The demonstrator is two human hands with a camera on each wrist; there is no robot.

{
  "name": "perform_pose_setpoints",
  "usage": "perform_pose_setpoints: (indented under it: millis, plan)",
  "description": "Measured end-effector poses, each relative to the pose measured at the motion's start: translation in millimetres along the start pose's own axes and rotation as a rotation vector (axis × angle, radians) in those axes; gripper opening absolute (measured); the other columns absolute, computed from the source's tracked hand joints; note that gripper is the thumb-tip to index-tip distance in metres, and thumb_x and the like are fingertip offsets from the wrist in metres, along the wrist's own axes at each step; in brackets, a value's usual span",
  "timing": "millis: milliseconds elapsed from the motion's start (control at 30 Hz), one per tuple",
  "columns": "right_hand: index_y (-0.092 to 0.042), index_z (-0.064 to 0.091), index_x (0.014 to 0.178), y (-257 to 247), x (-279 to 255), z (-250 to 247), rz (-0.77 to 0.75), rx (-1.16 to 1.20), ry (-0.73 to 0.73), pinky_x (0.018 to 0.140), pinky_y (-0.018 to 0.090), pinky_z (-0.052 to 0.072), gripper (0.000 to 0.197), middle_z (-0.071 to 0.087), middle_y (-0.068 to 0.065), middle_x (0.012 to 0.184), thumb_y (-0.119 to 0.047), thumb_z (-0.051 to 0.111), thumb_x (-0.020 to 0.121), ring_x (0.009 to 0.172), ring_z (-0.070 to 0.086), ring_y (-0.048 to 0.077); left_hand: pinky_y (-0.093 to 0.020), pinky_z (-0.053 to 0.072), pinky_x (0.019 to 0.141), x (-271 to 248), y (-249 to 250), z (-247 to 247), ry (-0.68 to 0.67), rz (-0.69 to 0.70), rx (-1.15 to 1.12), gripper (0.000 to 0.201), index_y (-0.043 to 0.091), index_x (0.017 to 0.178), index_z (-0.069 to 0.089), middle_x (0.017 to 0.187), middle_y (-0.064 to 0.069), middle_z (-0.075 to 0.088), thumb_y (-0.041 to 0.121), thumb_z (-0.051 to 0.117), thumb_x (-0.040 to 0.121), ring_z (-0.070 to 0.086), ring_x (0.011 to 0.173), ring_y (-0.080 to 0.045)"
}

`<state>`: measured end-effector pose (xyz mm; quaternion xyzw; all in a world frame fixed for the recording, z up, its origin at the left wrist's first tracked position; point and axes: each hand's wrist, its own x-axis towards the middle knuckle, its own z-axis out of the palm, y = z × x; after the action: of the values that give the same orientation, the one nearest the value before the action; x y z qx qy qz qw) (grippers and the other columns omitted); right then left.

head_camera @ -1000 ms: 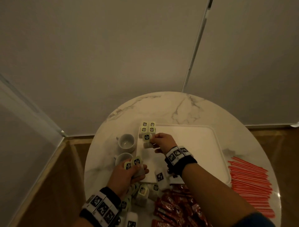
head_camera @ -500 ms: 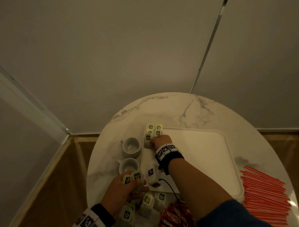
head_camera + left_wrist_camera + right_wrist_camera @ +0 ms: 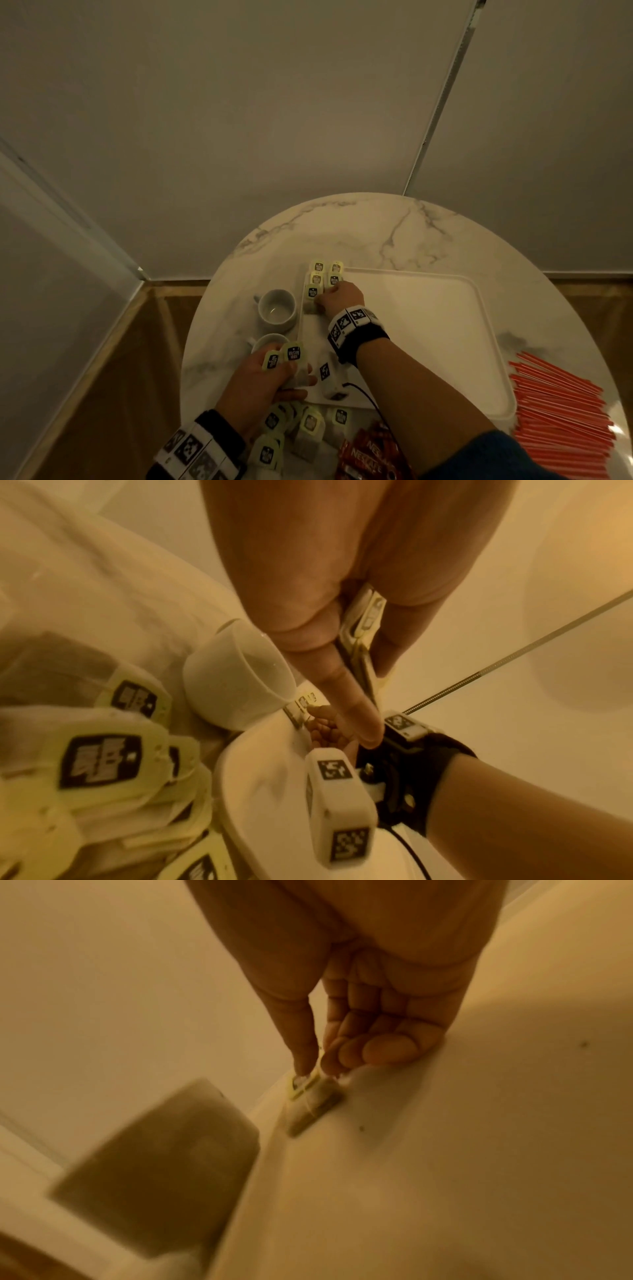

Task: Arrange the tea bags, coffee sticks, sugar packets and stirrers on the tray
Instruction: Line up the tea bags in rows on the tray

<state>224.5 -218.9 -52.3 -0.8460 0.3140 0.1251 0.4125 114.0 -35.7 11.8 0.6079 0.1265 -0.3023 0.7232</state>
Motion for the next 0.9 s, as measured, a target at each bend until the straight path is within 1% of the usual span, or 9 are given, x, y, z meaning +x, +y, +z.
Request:
perform_pose_setpoints:
  millis: [100,200,267,333,500,600,700,833,900]
  plan:
    - [-0.014,0.06,0.081,6,-18,-11,-0.053,0.228,-0.054,0.061,0.028,0.049,0.02,0.065,0.004,0.079,-0.032,0.067,0.084,0.067,0.057,0.018,-0.034,0.059,0.059,4,5,0,0.014,0.034,-0.007,0.02,0.007,0.11,0.056,0.088,-0.019,0.073,-0.003,0.051,0.093,0.071,0.084,-0.037]
    - [-0.007,0.066,0.089,13,-55,-26,-0.136,0.539,-0.316,0.054,0.028,0.044,0.026,0.063,0.003,0.072,-0.033,0.064,0.087,0.061,0.054,0.016,-0.035,0.059,0.062,9,9,5,0.045,0.083,-0.003,0.02,0.009,0.109,0.058,0.089,-0.018,0.073,-0.001,0.054,0.092,0.072,0.084,-0.036]
    - [-0.011,0.068,0.088,20,-79,-32,-0.189,0.547,-0.471,0.05,0.023,0.041,0.019,0.064,0.0,0.072,-0.03,0.065,0.087,0.06,0.055,0.013,-0.036,0.06,0.064,15,10,9,0.063,0.097,0.016,0.022,0.011,0.109,0.056,0.094,-0.019,0.072,0.001,0.057,0.091,0.072,0.084,-0.035]
    - [-0.016,0.068,0.083,28,-90,-32,-0.275,0.46,-0.513,0.048,0.021,0.04,0.01,0.064,-0.001,0.07,-0.025,0.068,0.087,0.06,0.057,0.012,-0.038,0.06,0.066,22,9,14,0.053,0.08,0.035,0.025,0.009,0.112,0.052,0.1,-0.021,0.07,0.002,0.06,0.089,0.072,0.085,-0.034]
    - [-0.012,0.065,0.077,40,-75,-37,-0.192,0.604,-0.395,0.047,0.023,0.038,0.01,0.057,0.0,0.062,-0.014,0.068,0.086,0.054,0.051,0.01,-0.036,0.06,0.063,30,8,30,0.009,0.039,0.016,0.015,0.009,0.111,0.055,0.092,-0.019,0.073,0.01,0.049,0.098,0.071,0.083,-0.037]
    - [-0.009,0.064,0.08,43,-51,-45,-0.101,0.656,-0.296,0.044,0.023,0.036,0.009,0.058,0.004,0.067,-0.014,0.066,0.088,0.056,0.051,0.013,-0.034,0.059,0.058,31,7,33,0.032,0.035,0.014,0.013,-0.001,0.103,0.056,0.089,-0.023,0.071,0.009,0.05,0.097,0.071,0.078,-0.037]
    - [-0.009,0.063,0.081,42,-23,-47,-0.067,0.552,-0.195,0.045,0.024,0.037,0.007,0.059,0.006,0.069,-0.01,0.064,0.088,0.056,0.05,0.015,-0.033,0.059,0.056,31,5,32,0.001,0.007,0.036,0.012,-0.009,0.097,0.058,0.089,-0.022,0.068,0.001,0.052,0.094,0.071,0.079,-0.039]
    - [-0.013,0.065,0.087,34,2,-41,-0.089,0.308,-0.127,0.045,0.019,0.041,0.007,0.058,0.0,0.066,-0.007,0.063,0.087,0.056,0.051,0.011,-0.034,0.058,0.055,26,2,30,-0.025,-0.022,0.069,0.011,-0.011,0.095,0.057,0.072,-0.023,0.064,-0.004,0.049,0.092,0.07,0.072,-0.04]
    - [-0.015,0.066,0.087,30,10,-36,-0.099,0.209,-0.111,0.055,0.022,0.045,0.008,0.061,0.001,0.071,-0.007,0.064,0.085,0.063,0.055,0.014,-0.033,0.057,0.052,25,1,28,-0.034,-0.033,0.092,0.011,-0.009,0.093,0.058,0.072,-0.027,0.061,-0.004,0.049,0.092,0.069,0.066,-0.038]
